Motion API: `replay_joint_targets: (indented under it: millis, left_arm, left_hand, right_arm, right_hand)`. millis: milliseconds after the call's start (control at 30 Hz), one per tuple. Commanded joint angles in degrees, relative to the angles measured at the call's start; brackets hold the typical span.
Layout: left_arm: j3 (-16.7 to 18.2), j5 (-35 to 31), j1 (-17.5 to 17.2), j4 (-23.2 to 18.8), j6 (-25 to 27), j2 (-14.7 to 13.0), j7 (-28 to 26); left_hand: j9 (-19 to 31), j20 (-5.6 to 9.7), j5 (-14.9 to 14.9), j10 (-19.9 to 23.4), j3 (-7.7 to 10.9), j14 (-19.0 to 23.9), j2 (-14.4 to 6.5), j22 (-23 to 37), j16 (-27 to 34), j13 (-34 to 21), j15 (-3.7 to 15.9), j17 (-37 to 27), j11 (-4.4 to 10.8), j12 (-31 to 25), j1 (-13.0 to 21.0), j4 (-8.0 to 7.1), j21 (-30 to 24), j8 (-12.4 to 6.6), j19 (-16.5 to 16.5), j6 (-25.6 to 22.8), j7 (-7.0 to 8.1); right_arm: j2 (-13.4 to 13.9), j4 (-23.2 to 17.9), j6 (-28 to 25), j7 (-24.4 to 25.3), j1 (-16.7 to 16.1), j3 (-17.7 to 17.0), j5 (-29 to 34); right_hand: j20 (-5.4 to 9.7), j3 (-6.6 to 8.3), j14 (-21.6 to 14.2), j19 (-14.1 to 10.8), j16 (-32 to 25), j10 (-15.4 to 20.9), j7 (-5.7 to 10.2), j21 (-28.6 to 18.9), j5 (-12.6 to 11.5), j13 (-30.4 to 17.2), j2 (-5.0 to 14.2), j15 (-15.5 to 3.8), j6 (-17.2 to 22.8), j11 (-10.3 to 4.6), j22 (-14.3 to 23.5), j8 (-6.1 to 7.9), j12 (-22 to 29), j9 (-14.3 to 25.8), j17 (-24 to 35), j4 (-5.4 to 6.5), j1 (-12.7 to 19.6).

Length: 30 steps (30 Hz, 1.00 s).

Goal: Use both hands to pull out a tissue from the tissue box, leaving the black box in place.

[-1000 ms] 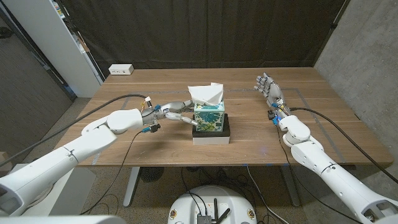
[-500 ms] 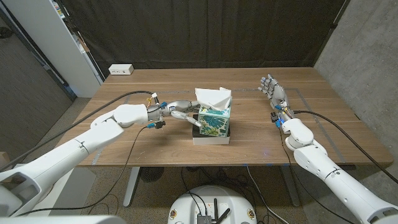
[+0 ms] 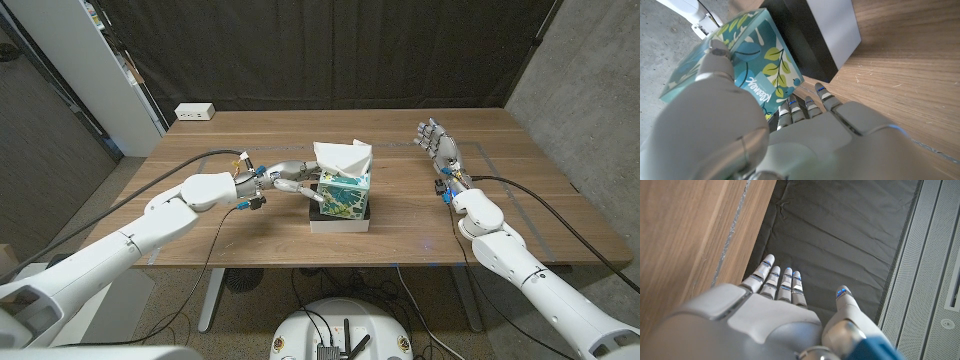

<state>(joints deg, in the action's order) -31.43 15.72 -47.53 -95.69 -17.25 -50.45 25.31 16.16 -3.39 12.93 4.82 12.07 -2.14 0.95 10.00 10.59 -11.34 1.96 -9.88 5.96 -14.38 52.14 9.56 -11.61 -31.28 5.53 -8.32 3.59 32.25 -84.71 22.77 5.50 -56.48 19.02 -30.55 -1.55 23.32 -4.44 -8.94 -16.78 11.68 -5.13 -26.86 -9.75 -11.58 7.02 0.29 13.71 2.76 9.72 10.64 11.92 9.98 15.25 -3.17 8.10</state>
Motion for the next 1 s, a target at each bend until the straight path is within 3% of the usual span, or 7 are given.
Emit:
replay_joint_targets:
  millis: [33,333,533,900,1000]
  left_arm:
    - [1.0,1.2,-2.4,-0.8,-0.6,0.4,-3.2]
    - [2.0,4.1,-5.2,-1.2,-1.6,1.2,-5.3]
    - [3.2,5.4,-7.2,-3.3,-0.1,0.3,-7.1]
    - [6.0,6.8,-9.7,-8.6,3.7,-2.8,-9.9]
    - [6.9,7.2,-10.2,-9.9,4.8,-3.5,-10.8]
  left_hand:
    - [3.0,0.06,-0.3,0.7,0.71,0.4,-0.7,0.2,0.2,-0.1,0.43,0.0,0.13,0.1,0.6,-0.05,0.0,-0.97,0.4,-1.7,0.89]
    - [4.7,0.14,-0.9,2.1,1.16,0.9,-1.4,0.2,0.2,-0.1,0.65,0.0,0.37,0.0,1.1,-0.22,0.0,-2.83,0.5,-2.5,0.71]
    - [5.6,0.03,-1.2,2.1,1.31,1.0,-1.8,0.2,0.1,-0.1,0.31,0.0,0.21,0.2,1.2,-0.34,0.1,-3.77,0.3,-2.7,0.45]
    - [7.7,-0.65,-1.6,2.5,1.52,1.3,-2.3,0.3,0.0,-0.1,-0.56,0.0,-1.31,0.6,1.1,-0.52,0.3,-5.77,-0.3,-3.1,-0.71]
    - [8.5,-0.69,-1.8,3.0,1.59,1.5,-2.5,0.3,0.0,-0.1,-0.76,0.0,-2.44,0.7,1.1,-0.56,0.3,-6.6,-0.4,-3.2,-1.51]
  right_arm:
    - [0.0,1.2,-0.3,-1.1,1.1,0.5,0.0]
    - [0.1,1.8,-0.9,-1.7,1.7,0.7,-0.2]
    - [0.2,2.2,-1.2,-1.7,2.2,1.1,0.4]
    - [-0.2,3.7,-1.4,-2.5,3.6,1.8,0.5]
    - [-0.5,4.2,-1.5,-2.6,4.0,1.9,0.4]
  right_hand:
    - [0.3,0.19,-0.5,-0.1,0.3,0.6,-0.31,0.4,-0.3,-0.1,1.23,0.21,0.5,0.27,0.1,0.38,0.0,0.3,0.1,-0.38,0.4]
    - [0.42,0.21,-0.5,-0.1,0.3,0.6,-0.32,0.8,-0.3,-0.1,1.27,0.32,0.5,0.31,0.1,0.37,0.0,0.3,0.0,-0.43,0.4]
    - [0.54,0.22,-0.5,-0.1,0.4,0.6,-0.34,1.0,-0.3,-0.1,1.28,0.18,0.5,0.37,0.1,0.33,0.0,0.3,0.0,-0.47,0.4]
    - [0.65,0.24,-0.4,-0.1,0.5,0.6,-0.41,1.3,-0.3,-0.1,1.29,0.22,0.6,0.21,0.1,0.35,0.0,0.3,-0.1,-0.54,0.4]
    - [0.69,0.24,-0.4,0.0,0.5,0.6,-0.44,1.4,-0.3,-0.1,1.29,0.19,0.6,0.21,0.1,0.34,0.0,0.3,-0.1,-0.56,0.4]
